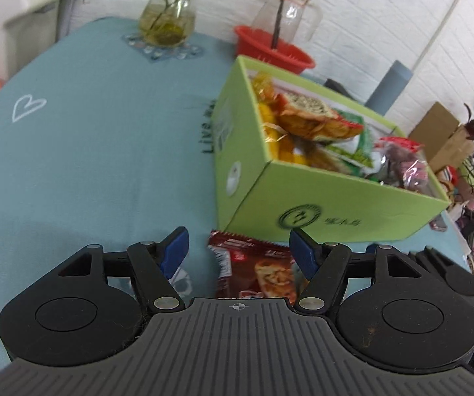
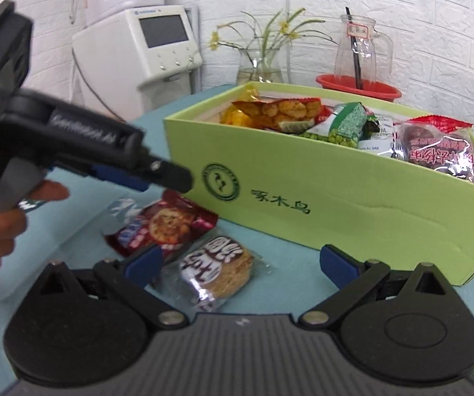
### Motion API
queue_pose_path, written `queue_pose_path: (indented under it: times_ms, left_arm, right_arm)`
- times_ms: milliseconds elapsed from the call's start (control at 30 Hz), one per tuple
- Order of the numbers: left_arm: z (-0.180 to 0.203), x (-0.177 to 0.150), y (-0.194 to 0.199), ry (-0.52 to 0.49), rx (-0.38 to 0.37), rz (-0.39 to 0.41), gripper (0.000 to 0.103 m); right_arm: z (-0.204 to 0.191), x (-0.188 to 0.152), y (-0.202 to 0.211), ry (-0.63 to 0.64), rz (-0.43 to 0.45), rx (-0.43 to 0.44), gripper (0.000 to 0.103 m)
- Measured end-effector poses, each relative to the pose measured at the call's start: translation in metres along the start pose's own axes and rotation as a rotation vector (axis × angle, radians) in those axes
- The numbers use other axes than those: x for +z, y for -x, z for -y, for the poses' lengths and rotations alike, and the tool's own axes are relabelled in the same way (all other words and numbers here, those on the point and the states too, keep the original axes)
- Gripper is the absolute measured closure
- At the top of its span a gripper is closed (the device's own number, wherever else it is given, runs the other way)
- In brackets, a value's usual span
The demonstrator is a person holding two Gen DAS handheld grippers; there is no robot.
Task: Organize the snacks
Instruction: 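Grasp the brown cookie packet with the left gripper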
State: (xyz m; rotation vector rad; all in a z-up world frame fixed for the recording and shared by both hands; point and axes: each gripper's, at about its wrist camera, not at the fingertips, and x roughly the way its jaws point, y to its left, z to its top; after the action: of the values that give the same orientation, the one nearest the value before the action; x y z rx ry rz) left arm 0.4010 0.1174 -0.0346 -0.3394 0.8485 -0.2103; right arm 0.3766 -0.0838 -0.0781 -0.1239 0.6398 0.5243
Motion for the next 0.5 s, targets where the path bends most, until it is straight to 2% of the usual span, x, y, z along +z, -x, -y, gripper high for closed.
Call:
queue_pose_path:
  times_ms: [100,167,233,333,433,500]
  left_arm:
    - [0.004,-0.008,-0.006,-0.028,0.012,-0.009,0.055]
    - [0.007,-0.01,-0.005,-0.047,0.023,-0.005,0.055]
    - [0.008,-0.011,-0.003,-0.039,0.001,-0.017,0.055]
    - [0.007,-0.014,0.0,-0.031,0.0,-0.016,0.055]
    - [0.007,-0.014,0.007,-0.023,-0.006,-0.007,0.055]
    - [0.008,-0.013,0.013,-0.028,-0.024,0.002,0.053]
  right_arm:
    - [0.001,-0.002,-0.007,-0.021,-0.015,-0.009,0.003]
    - [0.003,-0.003,-0.005,-0.014,-0.019,-0.039,0.003]
    - [0.011,-0.006,0.0,-0.016,-0.027,-0.085,0.003]
    - [0.026,-0.011,0.015,-0.069,-0.029,-0.14,0.003]
    - [0.011,-0.011,0.047,-0.065,0.051,-0.089,0.003]
    - [-0.014,-0.009,0.06,-0.026,0.087,0.001,0.003]
